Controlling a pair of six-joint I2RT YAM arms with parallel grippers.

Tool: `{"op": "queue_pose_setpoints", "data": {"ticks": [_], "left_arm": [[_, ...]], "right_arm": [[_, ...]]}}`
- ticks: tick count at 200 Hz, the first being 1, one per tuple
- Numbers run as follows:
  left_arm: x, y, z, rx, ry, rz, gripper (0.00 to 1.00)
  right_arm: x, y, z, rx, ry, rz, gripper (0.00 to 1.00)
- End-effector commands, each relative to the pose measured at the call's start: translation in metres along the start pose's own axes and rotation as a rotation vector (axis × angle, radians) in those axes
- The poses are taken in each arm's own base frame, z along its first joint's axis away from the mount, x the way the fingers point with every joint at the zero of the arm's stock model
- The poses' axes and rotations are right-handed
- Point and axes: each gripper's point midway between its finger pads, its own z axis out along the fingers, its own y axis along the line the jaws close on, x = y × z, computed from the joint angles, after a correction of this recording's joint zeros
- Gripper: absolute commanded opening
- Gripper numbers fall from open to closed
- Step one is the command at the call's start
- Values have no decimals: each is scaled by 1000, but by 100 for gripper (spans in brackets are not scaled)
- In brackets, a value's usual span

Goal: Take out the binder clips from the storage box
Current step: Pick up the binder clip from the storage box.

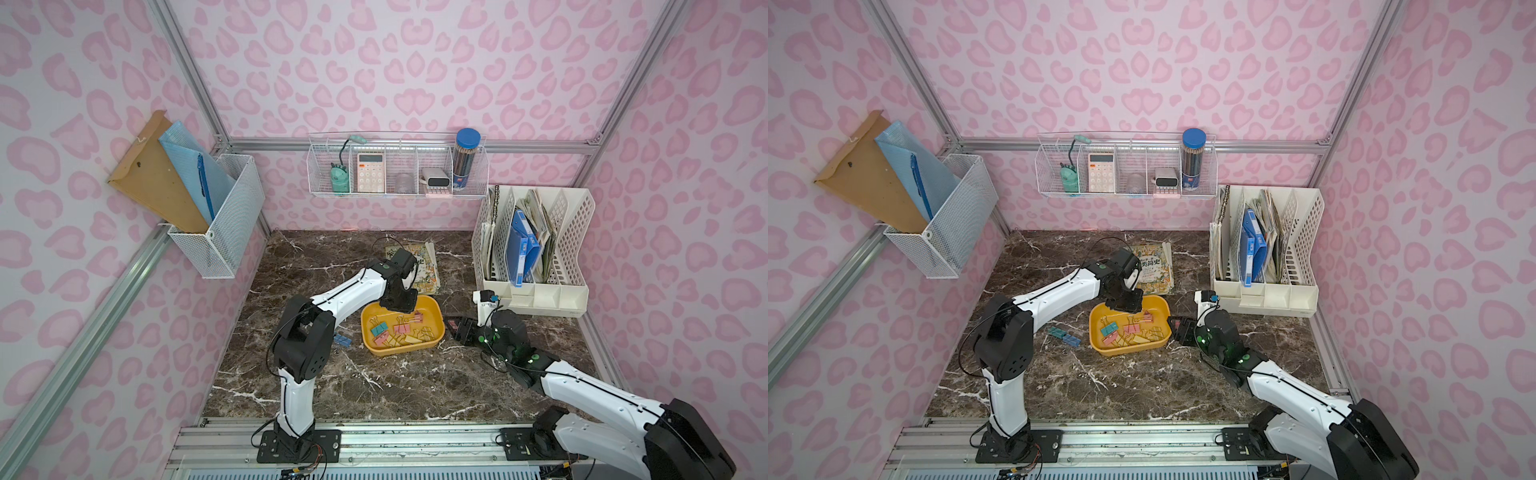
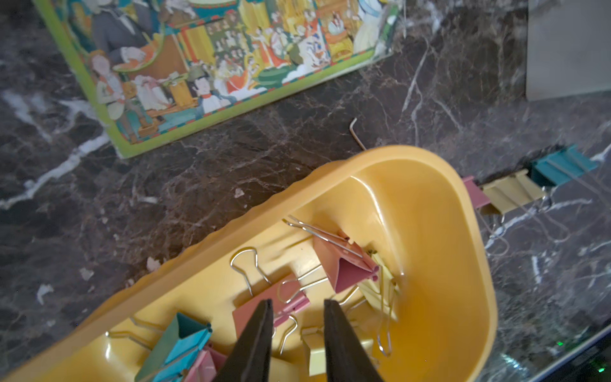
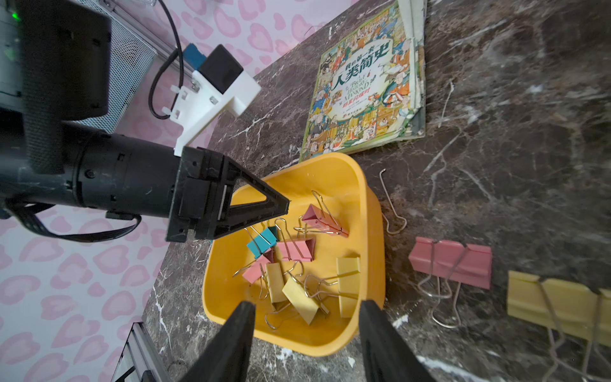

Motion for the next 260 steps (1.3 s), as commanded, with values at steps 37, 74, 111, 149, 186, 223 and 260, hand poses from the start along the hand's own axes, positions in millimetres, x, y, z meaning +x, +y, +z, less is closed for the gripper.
{"op": "queue_pose_setpoints", "data": {"ticks": [37,74,111,149,186,223,260], "left_arm": [[-8,-10,-3,-6,-57,260,35],[8,-4,15,-29,46,295,30],[10,-8,20,-25,50,316,28],[6,-10,23,-43,44,333,29],[-10,-21,7,-10,-50,284,32],[-15,-17,8,1,-52,153,39],[-16,-22,16,92,-22,-17,52]], "right_arm": [[-8,-1,-2,7,-43,1,55],[-8,-2,0,12,-30,7,55],[-7,-2,1,11,-28,13,55],[-4,-3,3,13,-12,21,55],[0,-3,6,7,11,34,55],[-2,1,7,1,13,36,55],[-5,4,6,-3,8,25,55]]}}
